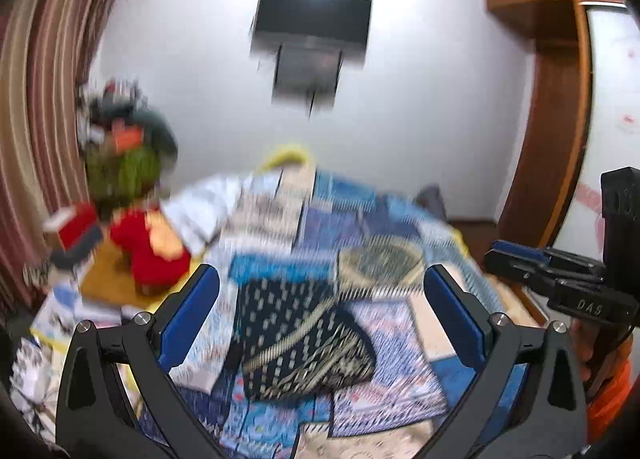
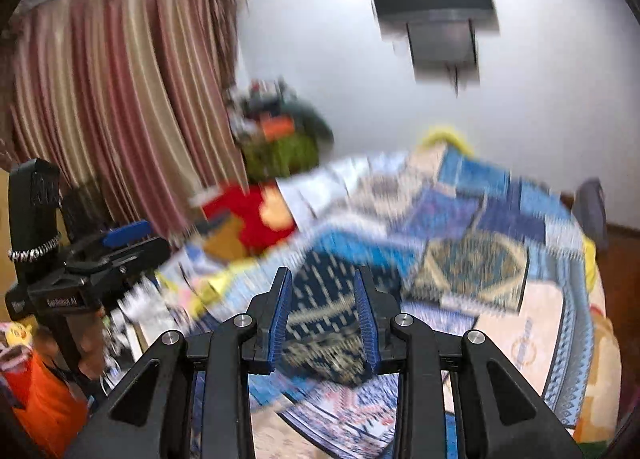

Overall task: Fold large clothes
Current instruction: 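Release the hoodie and pull both tools back from the bed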

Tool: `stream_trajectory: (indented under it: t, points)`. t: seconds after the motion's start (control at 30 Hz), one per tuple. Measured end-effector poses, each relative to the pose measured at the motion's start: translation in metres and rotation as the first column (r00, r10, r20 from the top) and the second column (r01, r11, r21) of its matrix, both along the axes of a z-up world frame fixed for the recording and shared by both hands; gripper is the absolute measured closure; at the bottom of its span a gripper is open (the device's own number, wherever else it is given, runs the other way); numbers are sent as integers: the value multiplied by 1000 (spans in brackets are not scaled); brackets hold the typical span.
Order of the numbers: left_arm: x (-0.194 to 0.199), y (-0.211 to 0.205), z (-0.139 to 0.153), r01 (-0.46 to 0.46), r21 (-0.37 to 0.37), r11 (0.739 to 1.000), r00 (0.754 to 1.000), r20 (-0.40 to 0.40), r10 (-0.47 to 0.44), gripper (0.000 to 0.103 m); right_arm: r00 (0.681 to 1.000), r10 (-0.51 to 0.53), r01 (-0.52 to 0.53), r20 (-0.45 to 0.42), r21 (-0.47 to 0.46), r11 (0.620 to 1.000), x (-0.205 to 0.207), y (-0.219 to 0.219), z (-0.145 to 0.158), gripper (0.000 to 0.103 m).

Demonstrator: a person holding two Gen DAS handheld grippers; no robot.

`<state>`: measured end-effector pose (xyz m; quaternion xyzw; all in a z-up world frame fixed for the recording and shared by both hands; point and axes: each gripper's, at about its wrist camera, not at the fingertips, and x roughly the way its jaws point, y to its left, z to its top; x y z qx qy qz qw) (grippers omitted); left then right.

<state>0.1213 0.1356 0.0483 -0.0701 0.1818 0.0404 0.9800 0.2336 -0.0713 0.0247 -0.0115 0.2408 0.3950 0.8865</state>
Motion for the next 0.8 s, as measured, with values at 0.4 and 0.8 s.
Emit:
stream_trajectory:
  t: [0.4,0.8]
  points:
    - [-94,-53,40,-118,116,986,962,258,85,0,963,-98,70,251,118,991,-114,-30,54,75]
    - [-96,-52,14,-133,73,988,974,192,117,0,910,-194,146,368,155,977,-162,-40,50,2]
